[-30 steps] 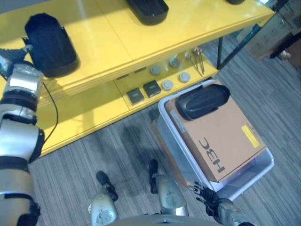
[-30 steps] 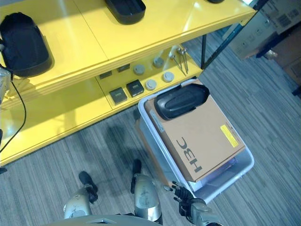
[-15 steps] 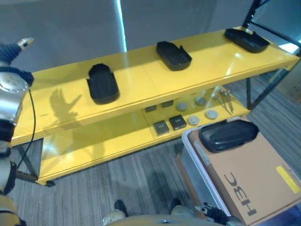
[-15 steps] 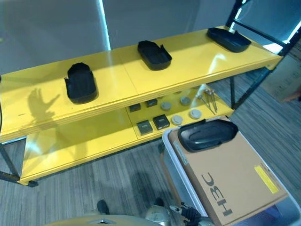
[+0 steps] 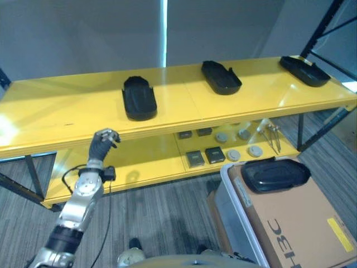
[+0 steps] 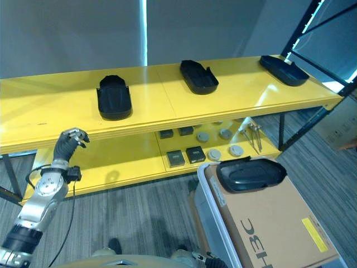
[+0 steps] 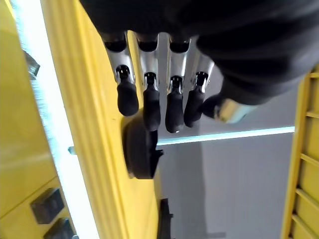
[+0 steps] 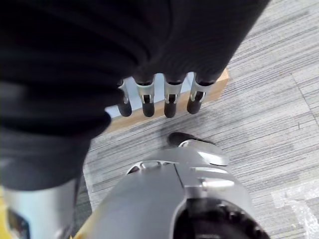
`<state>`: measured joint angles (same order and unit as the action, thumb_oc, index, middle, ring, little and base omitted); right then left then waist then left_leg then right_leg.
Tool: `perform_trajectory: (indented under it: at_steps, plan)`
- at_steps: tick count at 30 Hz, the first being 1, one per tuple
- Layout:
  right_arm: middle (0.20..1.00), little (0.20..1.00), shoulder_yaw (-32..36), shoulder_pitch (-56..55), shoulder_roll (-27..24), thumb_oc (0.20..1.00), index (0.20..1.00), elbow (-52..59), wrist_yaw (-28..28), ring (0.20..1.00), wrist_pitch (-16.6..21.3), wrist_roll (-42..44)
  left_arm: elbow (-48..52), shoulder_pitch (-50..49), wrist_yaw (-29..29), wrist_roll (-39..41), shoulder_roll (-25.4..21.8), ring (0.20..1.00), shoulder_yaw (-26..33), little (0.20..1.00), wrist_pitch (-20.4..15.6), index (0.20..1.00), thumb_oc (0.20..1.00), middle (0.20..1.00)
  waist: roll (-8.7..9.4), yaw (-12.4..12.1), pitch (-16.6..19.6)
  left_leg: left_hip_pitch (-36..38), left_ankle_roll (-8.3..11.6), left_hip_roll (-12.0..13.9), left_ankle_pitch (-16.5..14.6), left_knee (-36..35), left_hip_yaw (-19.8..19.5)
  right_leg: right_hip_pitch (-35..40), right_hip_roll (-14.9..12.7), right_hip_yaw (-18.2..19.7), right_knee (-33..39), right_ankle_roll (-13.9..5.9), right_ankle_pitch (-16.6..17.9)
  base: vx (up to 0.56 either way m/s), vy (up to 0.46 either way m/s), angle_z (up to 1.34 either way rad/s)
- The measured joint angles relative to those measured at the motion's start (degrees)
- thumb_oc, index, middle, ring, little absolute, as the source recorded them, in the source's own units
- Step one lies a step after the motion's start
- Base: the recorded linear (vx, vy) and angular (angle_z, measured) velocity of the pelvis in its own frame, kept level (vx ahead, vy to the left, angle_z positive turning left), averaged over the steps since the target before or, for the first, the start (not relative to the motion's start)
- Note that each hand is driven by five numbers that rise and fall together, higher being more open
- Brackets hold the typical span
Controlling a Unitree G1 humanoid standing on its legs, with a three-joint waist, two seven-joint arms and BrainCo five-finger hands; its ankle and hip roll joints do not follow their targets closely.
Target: Move parts from the plastic box to the shelf.
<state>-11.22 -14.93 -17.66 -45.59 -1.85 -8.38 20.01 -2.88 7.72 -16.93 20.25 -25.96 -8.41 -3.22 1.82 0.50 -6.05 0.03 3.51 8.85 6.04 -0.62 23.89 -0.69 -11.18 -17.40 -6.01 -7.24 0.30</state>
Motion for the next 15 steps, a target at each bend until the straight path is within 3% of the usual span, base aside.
perform_trajectory:
  at_steps: [2,5,11,15]
  plan:
    - [1.000,1.000,-0.2,0.2,-0.1,1.000,1.000,-0.3,0.0,1.000,0.4,0.0,-2.9,2.9,-1.7,0.9,0.0,0.200,-0.8,0.200,-1.8,0.200,0.200,0.200,0.00,0.4,0.0,0.0,0.01,0.4,0.0,0.1,0.9,-0.6,0.4,1.1,0.0,0.06,0.1,0.00,-0.064,-0.24]
    - [1.000,1.000,-0.6,0.8,-0.7,1.000,1.000,-0.4,-0.4,1.000,0.8,-0.1,-9.9,8.3,-4.9,1.0,0.0,0.200,-1.0,0.200,-3.5,0.200,0.200,0.200,0.24,2.9,-0.2,-0.5,0.20,1.0,0.2,0.5,1.7,-1.5,0.8,1.6,0.1,0.04,0.5,-0.02,-0.052,-0.18]
    - [1.000,1.000,-1.8,0.9,-1.4,1.000,1.000,-4.2,-1.3,1.000,0.9,-0.2,-20.6,17.9,-8.2,1.0,-0.2,0.200,-2.1,0.200,-4.2,0.200,0.200,0.200,1.23,6.1,-2.3,-1.4,0.54,2.2,0.6,1.8,3.2,-2.5,2.1,2.7,1.2,0.35,1.8,-0.03,-0.052,-0.15]
    - [1.000,1.000,-2.0,1.2,-1.5,1.000,1.000,-4.5,-1.9,1.000,1.5,-0.2,-25.5,21.3,-9.2,1.1,-0.2,0.200,-3.0,0.200,-4.4,0.200,0.200,0.200,1.31,6.6,-3.2,-2.1,0.78,2.9,0.4,2.5,4.2,-3.4,2.8,3.7,1.6,0.77,2.3,-0.05,-0.015,-0.16]
